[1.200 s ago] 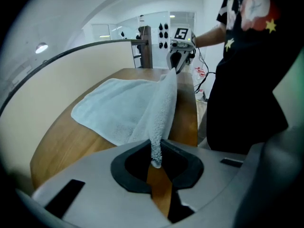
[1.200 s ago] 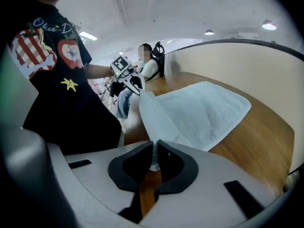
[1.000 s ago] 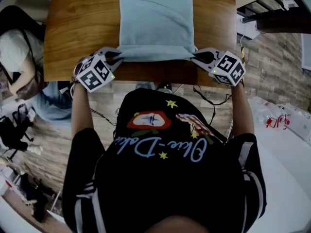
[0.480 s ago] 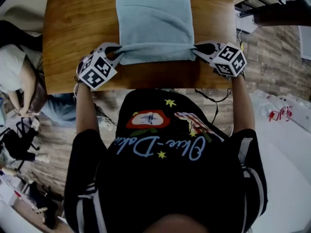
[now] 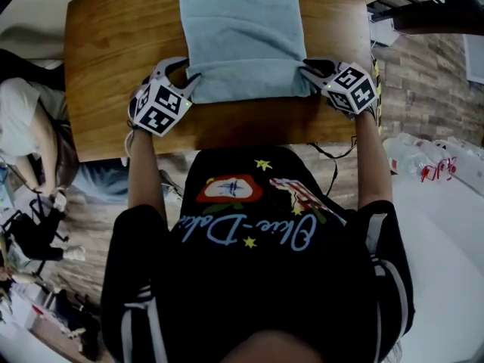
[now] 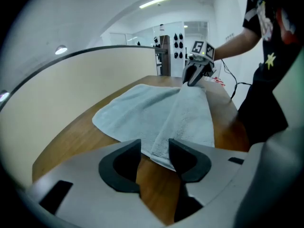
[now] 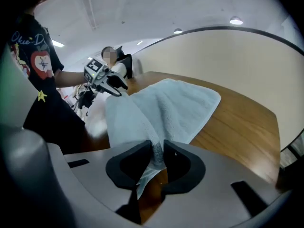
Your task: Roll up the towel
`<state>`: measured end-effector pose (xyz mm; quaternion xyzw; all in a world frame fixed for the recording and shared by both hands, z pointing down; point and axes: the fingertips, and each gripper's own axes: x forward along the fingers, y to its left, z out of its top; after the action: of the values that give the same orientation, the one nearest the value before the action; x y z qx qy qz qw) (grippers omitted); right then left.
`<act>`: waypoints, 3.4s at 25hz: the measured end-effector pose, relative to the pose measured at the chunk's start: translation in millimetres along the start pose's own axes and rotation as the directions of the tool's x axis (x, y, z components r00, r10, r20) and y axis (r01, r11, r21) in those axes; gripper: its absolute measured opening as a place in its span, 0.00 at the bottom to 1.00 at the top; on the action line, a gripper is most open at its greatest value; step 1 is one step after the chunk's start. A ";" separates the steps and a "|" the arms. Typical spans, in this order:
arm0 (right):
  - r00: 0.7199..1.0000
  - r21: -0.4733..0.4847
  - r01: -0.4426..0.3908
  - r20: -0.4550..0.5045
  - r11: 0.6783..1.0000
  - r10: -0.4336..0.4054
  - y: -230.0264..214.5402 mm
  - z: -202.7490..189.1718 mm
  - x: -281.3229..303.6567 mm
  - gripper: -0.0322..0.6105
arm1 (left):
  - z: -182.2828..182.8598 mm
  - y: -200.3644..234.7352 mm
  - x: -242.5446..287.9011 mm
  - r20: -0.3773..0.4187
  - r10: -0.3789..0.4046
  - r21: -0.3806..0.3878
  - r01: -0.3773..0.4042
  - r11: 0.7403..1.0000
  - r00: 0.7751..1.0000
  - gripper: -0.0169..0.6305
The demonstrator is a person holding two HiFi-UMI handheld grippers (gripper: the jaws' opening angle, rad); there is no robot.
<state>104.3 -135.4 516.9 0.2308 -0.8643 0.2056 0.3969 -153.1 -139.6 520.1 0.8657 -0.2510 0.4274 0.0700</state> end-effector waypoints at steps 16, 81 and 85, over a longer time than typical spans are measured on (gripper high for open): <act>0.991 -0.300 0.095 0.120 0.949 -0.061 26.3 40.2 -38.8 0.29 | 14.3 -13.8 -44.6 0.075 0.184 -0.037 -0.182 0.983 0.980 0.31; 0.965 -0.095 -0.259 0.012 0.961 0.261 37.2 8.5 -27.4 0.16 | 2.4 -45.9 -30.3 -0.106 -0.187 -0.079 0.179 0.981 0.977 0.14; 0.973 -0.085 -0.229 0.007 0.970 0.230 23.8 12.9 -17.8 0.17 | 3.7 -29.9 -22.0 -0.100 -0.152 -0.081 0.144 0.986 0.983 0.15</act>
<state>93.6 -118.9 491.2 0.1143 -0.8963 0.2120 0.3722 -146.8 -106.7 503.5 0.8549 -0.1975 0.4569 0.1464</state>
